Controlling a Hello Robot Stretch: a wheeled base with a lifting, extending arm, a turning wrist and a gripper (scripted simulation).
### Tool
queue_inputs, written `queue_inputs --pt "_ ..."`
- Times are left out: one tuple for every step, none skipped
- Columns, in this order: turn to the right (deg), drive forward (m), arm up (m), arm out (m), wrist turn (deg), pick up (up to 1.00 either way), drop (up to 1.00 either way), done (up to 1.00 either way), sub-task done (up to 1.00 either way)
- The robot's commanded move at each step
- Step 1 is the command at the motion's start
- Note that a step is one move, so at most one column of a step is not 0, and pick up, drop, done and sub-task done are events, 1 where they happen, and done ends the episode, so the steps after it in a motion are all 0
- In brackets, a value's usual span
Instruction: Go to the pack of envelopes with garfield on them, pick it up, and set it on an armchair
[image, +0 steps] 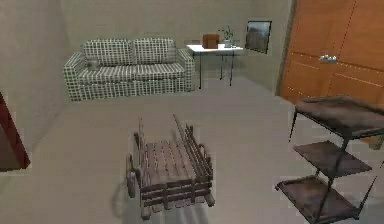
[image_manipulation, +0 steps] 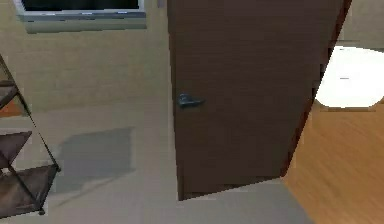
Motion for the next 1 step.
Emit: queue_inputs --pt "-45.0 0.0 0.0 0.0 0.0 0.0 0.0 0.0 0.0"
